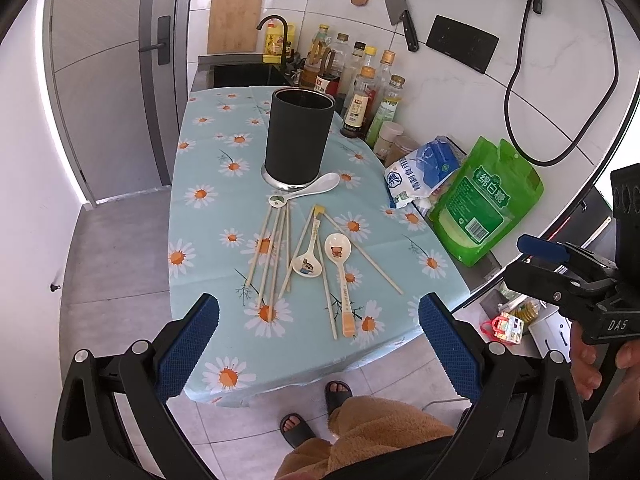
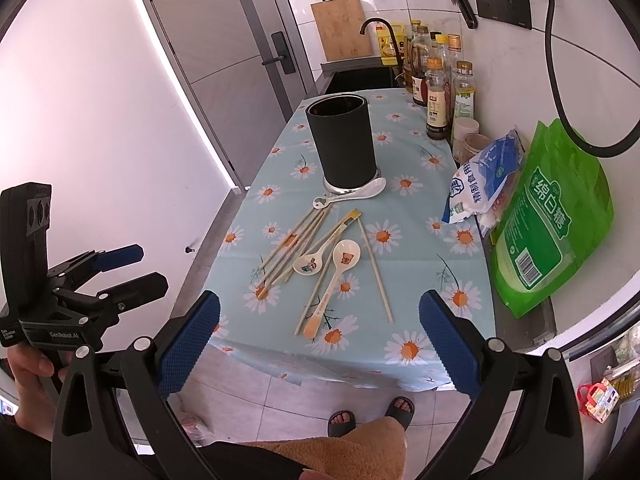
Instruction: Organize utensils
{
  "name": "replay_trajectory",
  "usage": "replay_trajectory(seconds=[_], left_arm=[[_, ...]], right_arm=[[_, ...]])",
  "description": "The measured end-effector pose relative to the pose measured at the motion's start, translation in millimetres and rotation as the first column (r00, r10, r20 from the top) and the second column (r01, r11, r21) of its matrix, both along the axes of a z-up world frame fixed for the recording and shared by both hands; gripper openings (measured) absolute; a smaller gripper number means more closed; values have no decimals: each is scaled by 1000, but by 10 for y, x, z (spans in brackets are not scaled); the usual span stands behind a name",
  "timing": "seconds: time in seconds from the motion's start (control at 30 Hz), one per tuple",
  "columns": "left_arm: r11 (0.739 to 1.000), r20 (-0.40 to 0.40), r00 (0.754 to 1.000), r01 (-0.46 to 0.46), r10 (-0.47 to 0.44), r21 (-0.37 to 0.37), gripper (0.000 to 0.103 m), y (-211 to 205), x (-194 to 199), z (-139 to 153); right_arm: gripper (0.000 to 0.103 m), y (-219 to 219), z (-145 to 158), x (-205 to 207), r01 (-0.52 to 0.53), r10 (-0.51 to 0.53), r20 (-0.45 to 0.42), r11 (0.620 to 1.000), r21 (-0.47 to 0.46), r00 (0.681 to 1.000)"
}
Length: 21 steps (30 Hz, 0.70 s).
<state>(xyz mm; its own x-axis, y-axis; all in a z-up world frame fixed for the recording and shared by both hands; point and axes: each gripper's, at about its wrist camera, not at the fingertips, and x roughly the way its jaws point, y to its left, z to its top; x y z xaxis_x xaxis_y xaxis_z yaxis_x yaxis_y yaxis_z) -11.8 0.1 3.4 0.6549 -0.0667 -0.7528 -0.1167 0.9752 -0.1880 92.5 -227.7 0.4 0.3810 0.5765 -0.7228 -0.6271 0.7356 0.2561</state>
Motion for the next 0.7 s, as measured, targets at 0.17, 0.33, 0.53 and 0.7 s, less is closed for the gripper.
replay_trajectory(seconds=[0.17, 0.33, 0.53, 0.7], left_arm=[[1000, 5, 1000, -1, 1, -8, 97, 10, -7, 5], [1000, -1, 1000, -7, 7, -12, 97, 35, 7, -5], [1000, -11, 1000, -10, 10, -19, 97, 83, 88, -47], [999, -33, 999, -16, 15, -33, 97, 127, 241, -133]], right_arm=[[99, -8, 0, 10, 3, -3, -10, 1000, 0, 1000], [99, 21, -2, 28, -3, 4, -19, 1000, 7, 1000], [99, 71, -59, 141, -21, 22, -41, 1000, 12, 999], [99, 113, -153, 310, -30, 31, -75, 999, 11, 997]])
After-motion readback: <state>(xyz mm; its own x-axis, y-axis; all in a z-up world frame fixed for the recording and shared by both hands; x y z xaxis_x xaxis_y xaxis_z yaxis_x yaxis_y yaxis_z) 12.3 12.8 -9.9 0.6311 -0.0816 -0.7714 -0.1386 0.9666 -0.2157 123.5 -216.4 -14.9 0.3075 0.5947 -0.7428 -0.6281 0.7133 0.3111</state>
